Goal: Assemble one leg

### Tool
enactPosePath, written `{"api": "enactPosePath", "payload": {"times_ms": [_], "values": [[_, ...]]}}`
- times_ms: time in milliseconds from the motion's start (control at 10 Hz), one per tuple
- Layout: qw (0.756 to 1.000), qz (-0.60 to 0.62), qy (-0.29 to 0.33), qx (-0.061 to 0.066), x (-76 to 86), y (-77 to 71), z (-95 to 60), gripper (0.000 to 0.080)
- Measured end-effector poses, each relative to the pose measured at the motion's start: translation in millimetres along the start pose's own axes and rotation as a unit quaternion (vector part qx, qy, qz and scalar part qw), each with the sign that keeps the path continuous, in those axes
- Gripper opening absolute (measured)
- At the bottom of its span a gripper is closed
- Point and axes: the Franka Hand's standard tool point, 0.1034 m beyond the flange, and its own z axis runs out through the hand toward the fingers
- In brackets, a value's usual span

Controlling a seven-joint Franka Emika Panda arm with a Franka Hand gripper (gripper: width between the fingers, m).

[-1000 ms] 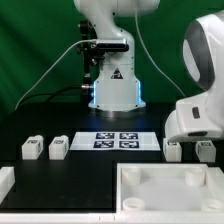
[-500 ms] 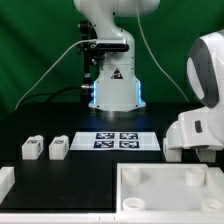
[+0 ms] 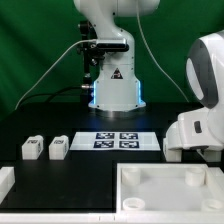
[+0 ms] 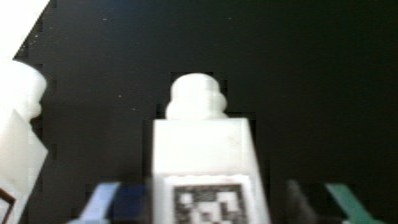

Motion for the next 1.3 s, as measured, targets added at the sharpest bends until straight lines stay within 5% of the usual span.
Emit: {"api": "enactPosePath", "payload": {"times_ms": [100,900,1300], "values": [[1.0,0.0,0.0,0.0,-0.1,-0.1,0.0,0.0288],[1.0,-0.002,0.001,0.0,0.0,0.3,-0.8,0.029],[0.995,-0.055,0.081,0.005,-19.7,30.0,-79.9,0.029]]}}
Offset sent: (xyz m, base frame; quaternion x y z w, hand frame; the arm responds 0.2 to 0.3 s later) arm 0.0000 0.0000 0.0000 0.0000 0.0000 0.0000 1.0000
